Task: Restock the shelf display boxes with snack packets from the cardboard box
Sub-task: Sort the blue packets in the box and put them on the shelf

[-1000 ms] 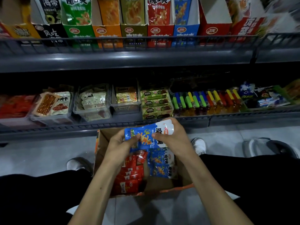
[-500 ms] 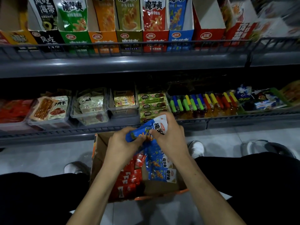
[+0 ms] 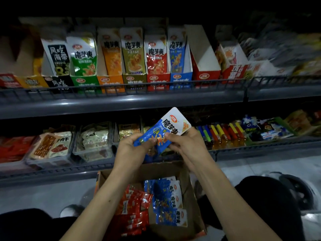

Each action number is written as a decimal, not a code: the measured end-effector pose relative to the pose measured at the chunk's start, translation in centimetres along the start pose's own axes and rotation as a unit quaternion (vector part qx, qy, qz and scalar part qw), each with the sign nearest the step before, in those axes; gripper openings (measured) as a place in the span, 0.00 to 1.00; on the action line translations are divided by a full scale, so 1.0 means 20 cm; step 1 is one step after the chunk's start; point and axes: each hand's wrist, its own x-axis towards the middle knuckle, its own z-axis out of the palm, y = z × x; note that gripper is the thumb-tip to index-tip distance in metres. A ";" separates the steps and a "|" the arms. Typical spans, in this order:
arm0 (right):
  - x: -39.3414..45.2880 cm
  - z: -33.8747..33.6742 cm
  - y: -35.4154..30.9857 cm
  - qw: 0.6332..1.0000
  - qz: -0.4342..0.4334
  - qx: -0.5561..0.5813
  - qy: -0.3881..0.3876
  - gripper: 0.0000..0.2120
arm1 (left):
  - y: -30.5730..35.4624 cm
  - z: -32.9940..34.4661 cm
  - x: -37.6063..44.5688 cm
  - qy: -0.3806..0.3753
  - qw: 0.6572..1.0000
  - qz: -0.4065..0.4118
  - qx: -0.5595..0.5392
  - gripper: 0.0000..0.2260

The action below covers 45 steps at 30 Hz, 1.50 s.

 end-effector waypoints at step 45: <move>0.90 0.06 -1.05 0.675 -0.317 -0.665 0.048 0.32 | 0.54 0.27 0.66 -0.005 0.678 0.361 0.640 0.36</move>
